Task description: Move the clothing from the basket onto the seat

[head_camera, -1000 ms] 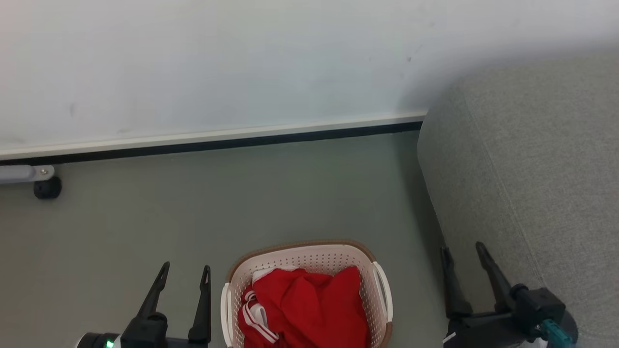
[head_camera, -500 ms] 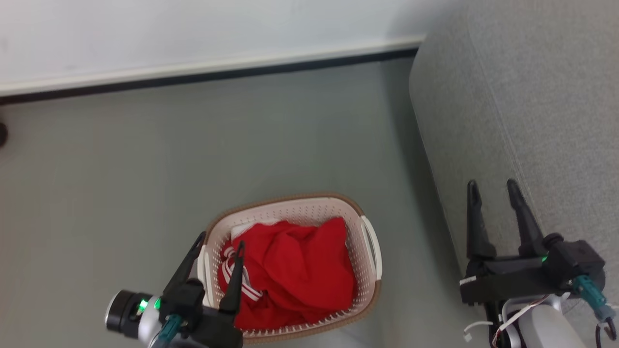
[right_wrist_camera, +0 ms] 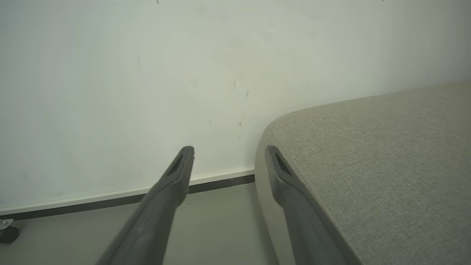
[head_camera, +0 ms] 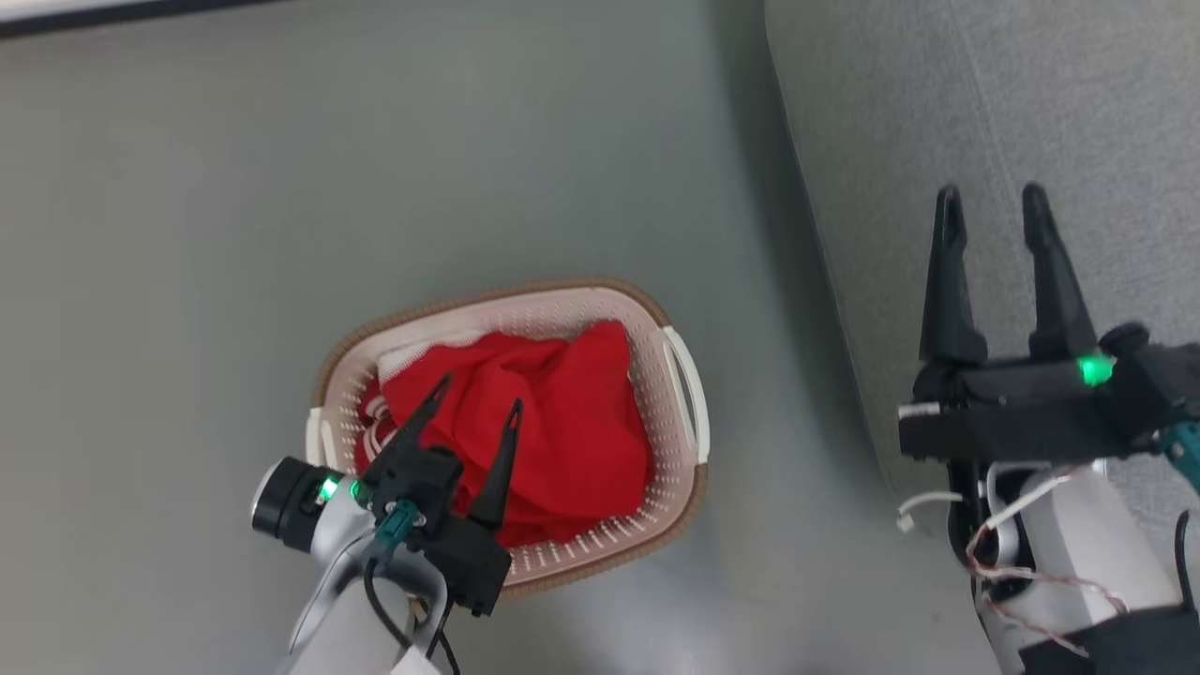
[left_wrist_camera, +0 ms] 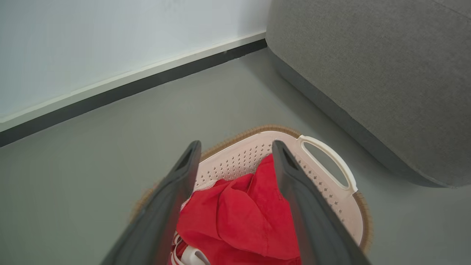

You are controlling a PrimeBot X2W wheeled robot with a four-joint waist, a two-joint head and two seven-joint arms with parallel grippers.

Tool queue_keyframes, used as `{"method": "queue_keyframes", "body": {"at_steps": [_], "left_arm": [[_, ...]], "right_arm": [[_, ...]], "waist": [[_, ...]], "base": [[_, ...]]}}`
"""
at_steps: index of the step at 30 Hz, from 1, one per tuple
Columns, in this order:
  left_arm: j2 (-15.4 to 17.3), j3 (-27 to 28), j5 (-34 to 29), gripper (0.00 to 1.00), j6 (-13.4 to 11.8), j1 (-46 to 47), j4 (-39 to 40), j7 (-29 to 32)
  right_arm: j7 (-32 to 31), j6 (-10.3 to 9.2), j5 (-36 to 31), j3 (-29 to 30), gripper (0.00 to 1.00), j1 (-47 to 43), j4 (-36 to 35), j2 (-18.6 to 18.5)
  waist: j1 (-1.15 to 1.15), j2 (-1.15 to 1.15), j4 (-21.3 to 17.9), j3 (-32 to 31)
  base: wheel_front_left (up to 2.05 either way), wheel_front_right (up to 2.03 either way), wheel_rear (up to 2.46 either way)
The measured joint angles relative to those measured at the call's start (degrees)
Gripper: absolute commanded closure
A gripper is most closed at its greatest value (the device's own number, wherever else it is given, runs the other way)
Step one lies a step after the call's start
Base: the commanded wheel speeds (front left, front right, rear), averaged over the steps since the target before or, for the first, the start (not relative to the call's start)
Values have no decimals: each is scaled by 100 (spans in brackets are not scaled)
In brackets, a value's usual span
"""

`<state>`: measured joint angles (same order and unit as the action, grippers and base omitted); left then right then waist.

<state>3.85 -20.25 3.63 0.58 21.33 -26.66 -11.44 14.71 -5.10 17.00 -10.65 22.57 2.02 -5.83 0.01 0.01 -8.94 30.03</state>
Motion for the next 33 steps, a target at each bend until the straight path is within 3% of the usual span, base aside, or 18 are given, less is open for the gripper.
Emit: {"method": "queue_keyframes", "body": {"at_steps": [8,25,33], "left_arm": [[-18,-92,-74,0,45,582,-478,83],[21,-112,-305,0,44,1717,-1333,121],[35,-10,-343,0,-120,2117,-1747,69]], "right_arm": [[1,37,-1,0,0,701,-225,62],[1,108,-43,27,0,1244,-322,148],[1,115,-45,45,0,1320,-212,183]], "waist": [[0,0,-178,690],[0,0,-463,1983],[-1,0,-641,2296]], "base": [[0,0,0],[0,0,0],[0,0,0]]}}
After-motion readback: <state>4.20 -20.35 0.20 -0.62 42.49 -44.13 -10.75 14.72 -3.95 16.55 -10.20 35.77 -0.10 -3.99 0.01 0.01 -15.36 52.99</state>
